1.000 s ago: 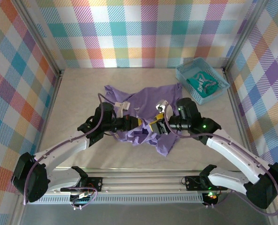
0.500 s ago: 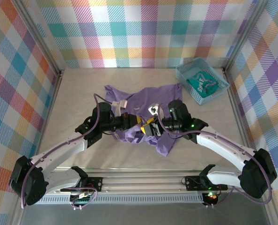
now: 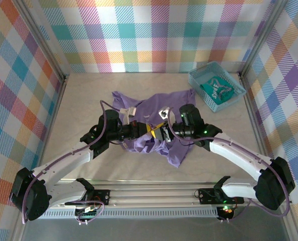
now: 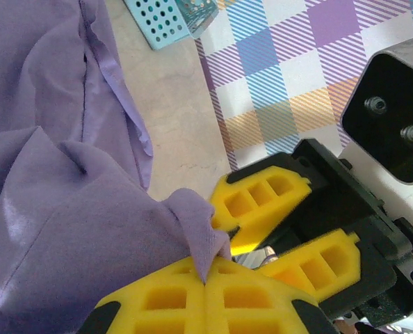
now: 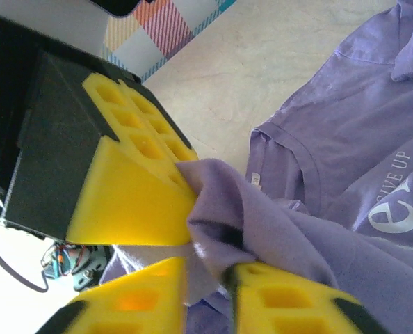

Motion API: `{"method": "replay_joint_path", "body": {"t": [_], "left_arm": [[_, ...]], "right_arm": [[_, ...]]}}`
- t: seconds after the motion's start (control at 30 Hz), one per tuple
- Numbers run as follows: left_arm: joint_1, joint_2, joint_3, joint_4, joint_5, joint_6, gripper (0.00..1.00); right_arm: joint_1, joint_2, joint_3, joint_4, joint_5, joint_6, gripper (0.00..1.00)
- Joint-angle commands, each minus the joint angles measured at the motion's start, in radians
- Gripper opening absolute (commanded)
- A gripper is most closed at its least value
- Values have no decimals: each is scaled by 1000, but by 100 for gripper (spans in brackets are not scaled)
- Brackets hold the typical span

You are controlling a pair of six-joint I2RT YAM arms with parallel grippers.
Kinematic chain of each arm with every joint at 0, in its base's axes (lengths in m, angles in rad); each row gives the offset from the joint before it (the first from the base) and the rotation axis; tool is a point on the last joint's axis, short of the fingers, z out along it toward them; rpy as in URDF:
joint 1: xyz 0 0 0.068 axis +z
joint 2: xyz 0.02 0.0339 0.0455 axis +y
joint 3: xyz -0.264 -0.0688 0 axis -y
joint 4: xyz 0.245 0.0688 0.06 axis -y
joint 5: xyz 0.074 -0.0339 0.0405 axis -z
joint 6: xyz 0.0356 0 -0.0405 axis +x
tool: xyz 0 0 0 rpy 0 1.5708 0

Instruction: Fold the inside-out t-shirt

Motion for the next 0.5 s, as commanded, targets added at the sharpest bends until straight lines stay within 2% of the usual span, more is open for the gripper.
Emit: {"method": "replay_joint_path", "body": {"t": [0.0,0.07,0.13,0.2,0.3,0.37,0.47], "left_arm": [[-3,-23,-6,-13,-4,29,0],[-3,-25,-3,-25,-19,33,0],[-2,-30,6,-65,-61,51,0],[-1,-39,23,-145,-157,90,0],[-2,-49,51,-251,-308,181,2],[-2,-47,70,-305,-377,249,11],[-2,-63,90,-399,-448,325,28]], "right_arm": [[2,12,42,3,-20,-19,10],[1,11,46,-14,-28,-30,0],[1,-1,53,-48,-29,-46,0],[1,-23,63,-71,-36,-51,0],[0,-24,86,-28,-125,9,0],[1,10,90,76,-203,115,0],[2,66,98,190,-215,252,0]]}}
